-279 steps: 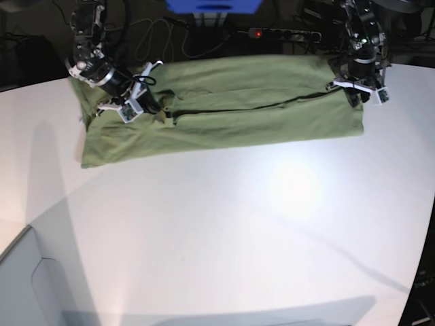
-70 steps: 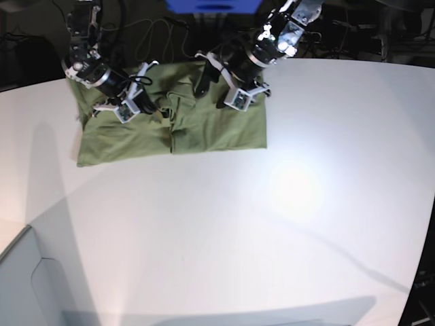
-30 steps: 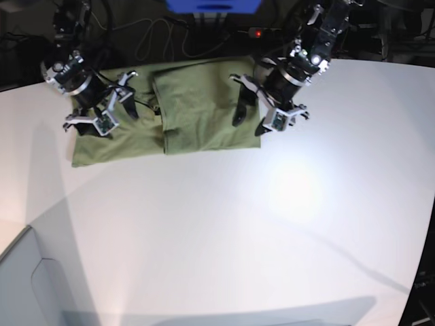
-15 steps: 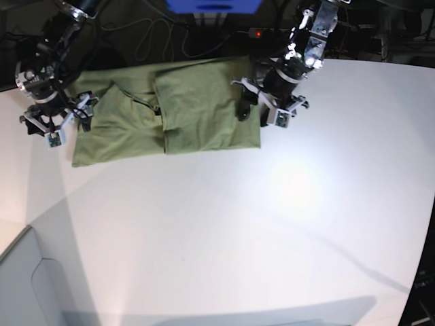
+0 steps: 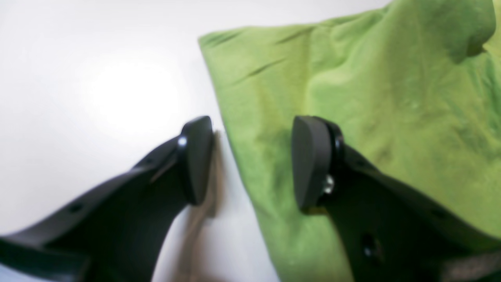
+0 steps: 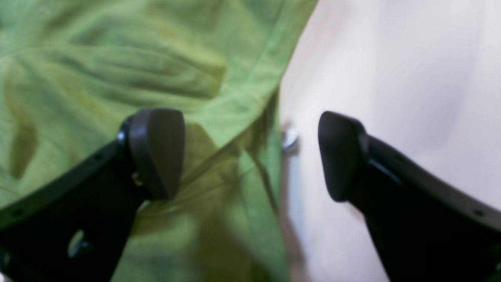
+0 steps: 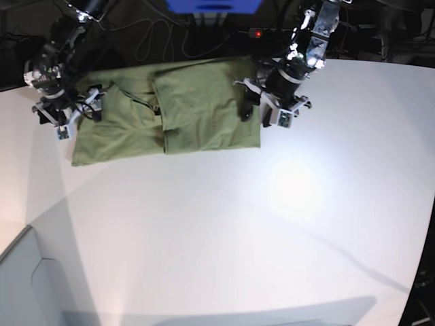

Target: Fold the T-shirt properly

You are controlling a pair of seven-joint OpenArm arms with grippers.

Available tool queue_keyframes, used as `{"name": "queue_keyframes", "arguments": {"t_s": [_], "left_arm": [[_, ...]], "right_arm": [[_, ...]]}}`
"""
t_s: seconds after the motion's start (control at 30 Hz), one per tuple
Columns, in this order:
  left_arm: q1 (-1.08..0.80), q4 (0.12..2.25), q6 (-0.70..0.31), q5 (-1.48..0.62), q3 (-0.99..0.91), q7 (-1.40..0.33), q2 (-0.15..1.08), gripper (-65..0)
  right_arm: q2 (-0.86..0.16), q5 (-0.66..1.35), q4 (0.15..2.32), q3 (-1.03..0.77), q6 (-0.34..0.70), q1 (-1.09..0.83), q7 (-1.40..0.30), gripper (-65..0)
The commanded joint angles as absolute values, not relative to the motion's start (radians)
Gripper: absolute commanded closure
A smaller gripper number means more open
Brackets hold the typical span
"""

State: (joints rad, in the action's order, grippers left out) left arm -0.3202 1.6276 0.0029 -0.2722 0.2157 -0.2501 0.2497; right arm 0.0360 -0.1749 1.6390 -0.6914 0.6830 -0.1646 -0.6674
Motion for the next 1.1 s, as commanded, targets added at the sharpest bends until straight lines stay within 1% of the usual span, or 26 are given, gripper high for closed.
{"name": "queue_keyframes", "arguments": {"t_s": [0.0, 0.37, 0.57, 0.6, 0.63, 0.7, 0.9, 1.07], "left_arm": [[-0.323, 1.639, -0.001, -0.275, 0.213, -0.237, 0.252, -30.9], [-0.338, 1.644, -0.001, -0.275, 0.209, -0.237, 0.254, -30.9], [-0.363, 1.656, -0.001, -0.275, 0.134, -0.237, 0.254, -30.9], [-0.364, 1.669, -0.001, -0.275, 0.12, -0.237, 0.254, -30.9], [-0.374, 1.678, -0.001, -0.275, 0.104, -0.237, 0.254, -30.9], [-0.398, 1.707, -0.001, -0.277, 0.062, -0.237, 0.254, -30.9], [-0.426, 1.784, -0.001, -0.277, -0.022, -0.245, 0.251, -30.9], [-0.432, 1.794, -0.001, -0.277, -0.042, -0.245, 0.251, -30.9]], "right_arm": [[0.025, -0.163, 1.639, -0.696, 0.698, -0.159, -0.651, -51.7], [0.021, -0.168, 1.616, -0.697, 0.698, -0.157, -0.65, -51.6], [0.021, -0.166, 1.549, -0.7, 0.698, -0.137, -0.65, -51.4], [0.021, -0.166, 1.534, -0.7, 0.698, -0.134, -0.65, -50.3], [0.021, -0.166, 1.52, -0.7, 0.698, -0.133, -0.65, -48.3], [0.021, -0.165, 1.509, -0.694, 0.698, -0.133, -0.65, -42.0], [0.027, -0.165, 1.506, -0.693, 0.698, -0.119, -0.65, -17.5], [0.028, -0.165, 1.509, -0.693, 0.698, -0.114, -0.65, -0.3]]}}
